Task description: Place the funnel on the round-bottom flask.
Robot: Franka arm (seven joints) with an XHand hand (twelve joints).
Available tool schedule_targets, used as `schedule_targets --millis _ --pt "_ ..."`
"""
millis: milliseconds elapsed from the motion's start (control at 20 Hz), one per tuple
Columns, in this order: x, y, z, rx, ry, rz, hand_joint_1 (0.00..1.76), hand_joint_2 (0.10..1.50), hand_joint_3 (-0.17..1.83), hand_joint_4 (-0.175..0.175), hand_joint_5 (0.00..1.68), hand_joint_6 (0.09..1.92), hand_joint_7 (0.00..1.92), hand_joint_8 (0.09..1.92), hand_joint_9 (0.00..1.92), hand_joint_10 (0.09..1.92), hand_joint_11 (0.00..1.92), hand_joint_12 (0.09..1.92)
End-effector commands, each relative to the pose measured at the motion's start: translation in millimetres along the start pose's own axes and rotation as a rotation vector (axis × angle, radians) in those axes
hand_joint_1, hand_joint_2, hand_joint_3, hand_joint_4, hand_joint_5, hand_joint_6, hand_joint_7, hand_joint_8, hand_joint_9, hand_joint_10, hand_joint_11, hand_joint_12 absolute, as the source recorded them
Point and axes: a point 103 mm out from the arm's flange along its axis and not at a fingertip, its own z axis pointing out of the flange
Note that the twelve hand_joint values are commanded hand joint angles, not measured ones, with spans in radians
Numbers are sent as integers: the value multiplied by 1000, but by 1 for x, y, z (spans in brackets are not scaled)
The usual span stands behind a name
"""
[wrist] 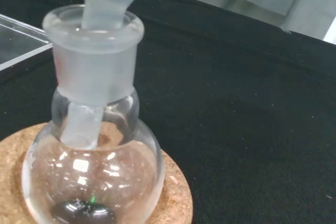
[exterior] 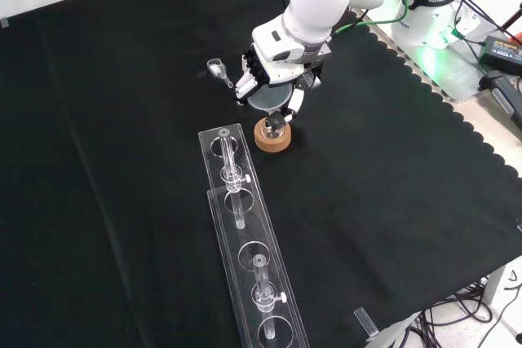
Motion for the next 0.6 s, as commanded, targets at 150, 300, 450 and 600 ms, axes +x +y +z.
schedule_targets --millis 150,300,450,600 --pt "-5 3 -4 -17 14 -2 1181 686 741 -175 1124 968 1368 1368 1867 1247 1920 1461" --pt "-14 6 -8 -18 39 -9 1177 698 711 -175 1125 949 1326 1257 1828 921 1919 986" --pt "-15 5 -7 -16 52 -16 1111 689 647 -158 1122 891 1244 1156 1792 512 1914 607" --pt "-15 4 -1 -7 78 -10 1003 664 609 -173 1053 929 1146 1161 1732 337 1877 456"
